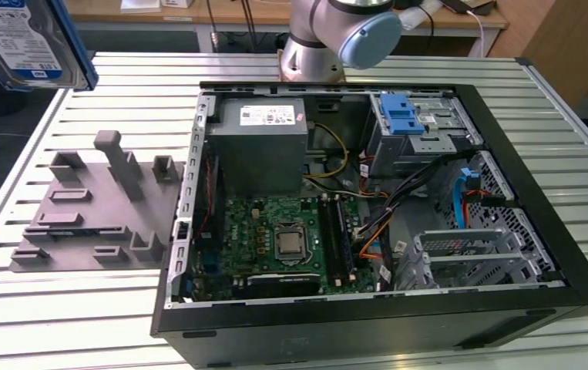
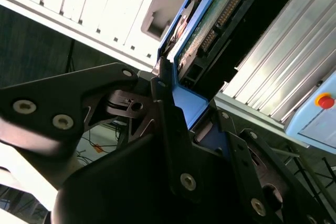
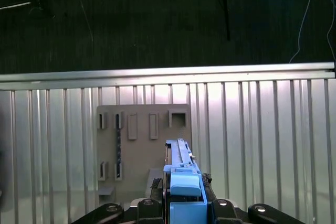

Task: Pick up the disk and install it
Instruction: 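Pick up the disk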

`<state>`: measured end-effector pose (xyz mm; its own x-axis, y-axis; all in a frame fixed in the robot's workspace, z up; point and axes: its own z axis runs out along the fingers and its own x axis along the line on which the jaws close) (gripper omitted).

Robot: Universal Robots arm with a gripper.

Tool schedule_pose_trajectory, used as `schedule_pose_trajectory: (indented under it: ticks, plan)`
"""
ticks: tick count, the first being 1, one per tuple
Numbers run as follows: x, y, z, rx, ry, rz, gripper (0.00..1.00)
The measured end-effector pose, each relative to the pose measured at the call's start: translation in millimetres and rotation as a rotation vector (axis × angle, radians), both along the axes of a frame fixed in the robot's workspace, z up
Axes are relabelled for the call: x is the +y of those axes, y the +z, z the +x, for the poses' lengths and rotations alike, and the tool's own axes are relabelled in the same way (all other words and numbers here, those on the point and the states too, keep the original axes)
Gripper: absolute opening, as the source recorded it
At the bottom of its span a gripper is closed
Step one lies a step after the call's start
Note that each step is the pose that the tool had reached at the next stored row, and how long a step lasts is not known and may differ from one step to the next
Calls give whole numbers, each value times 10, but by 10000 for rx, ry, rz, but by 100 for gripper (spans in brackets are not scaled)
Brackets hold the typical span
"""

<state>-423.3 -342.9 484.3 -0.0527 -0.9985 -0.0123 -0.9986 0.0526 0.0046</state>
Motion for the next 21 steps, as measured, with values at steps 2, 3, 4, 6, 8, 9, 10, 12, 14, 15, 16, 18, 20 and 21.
schedule_pose_trajectory:
  ticks: [2,3,4,6,8,9,10,12,14,15,16,18,20,21]
  plan:
    - [-2,0,12,0,-1,0,36]
    - [-4,0,19,-1,0,1,36]
    - [-5,0,26,-1,0,0,36]
    - [-7,0,39,-1,0,0,36]
    - [-9,0,51,0,0,0,36]
    - [-10,0,57,-1,0,0,36]
    - [-11,0,63,0,-1,0,36]
    - [-12,0,76,0,0,0,36]
    - [-14,0,90,1,0,0,36]
    - [-15,0,96,-1,0,0,36]
    - [-16,0,103,-1,0,0,36]
    - [-18,0,117,0,0,0,36]
    - [-19,0,133,0,-1,0,36]
    - [-20,0,141,-1,0,0,36]
